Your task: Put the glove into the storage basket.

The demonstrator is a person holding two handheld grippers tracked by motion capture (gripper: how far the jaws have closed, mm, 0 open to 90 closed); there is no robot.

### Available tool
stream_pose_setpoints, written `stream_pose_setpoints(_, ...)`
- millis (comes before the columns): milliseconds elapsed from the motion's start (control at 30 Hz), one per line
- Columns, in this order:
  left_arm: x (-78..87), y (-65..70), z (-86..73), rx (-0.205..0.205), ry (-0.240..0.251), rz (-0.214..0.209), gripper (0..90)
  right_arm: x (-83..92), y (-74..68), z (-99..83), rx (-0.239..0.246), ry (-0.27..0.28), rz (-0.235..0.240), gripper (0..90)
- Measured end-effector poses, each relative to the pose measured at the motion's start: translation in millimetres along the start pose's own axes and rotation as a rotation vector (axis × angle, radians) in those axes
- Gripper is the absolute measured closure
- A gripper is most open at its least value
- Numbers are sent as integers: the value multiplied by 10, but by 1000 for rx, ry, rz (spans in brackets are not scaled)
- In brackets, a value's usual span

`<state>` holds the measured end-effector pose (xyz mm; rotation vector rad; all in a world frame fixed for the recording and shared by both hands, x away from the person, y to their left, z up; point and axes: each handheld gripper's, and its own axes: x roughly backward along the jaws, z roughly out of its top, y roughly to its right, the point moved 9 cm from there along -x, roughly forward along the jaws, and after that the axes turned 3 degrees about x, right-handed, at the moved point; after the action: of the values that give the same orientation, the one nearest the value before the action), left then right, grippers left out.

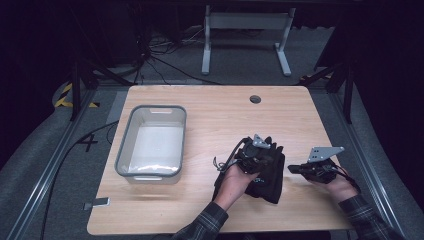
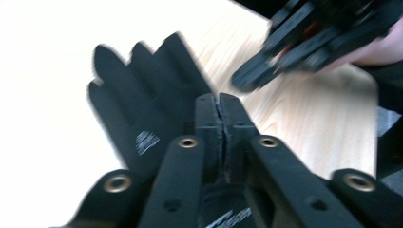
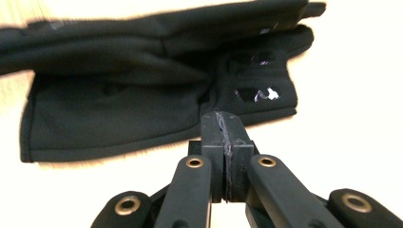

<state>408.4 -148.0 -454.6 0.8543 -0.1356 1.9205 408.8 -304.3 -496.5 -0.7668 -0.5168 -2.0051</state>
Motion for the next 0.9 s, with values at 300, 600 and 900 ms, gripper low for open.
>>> stream_pose_setpoints(300,-218,-81,-169,25,-60,-17,897,50,-10,41,10,12,4,900)
stream_pose_setpoints(600,-549,175,-173,-37,-108,-60,897,108,51,0,-6,18,-8,900)
stream_pose_setpoints(900,-729,232,-268,-54,-148,-64,896,94,28,13,-6,22,2,900)
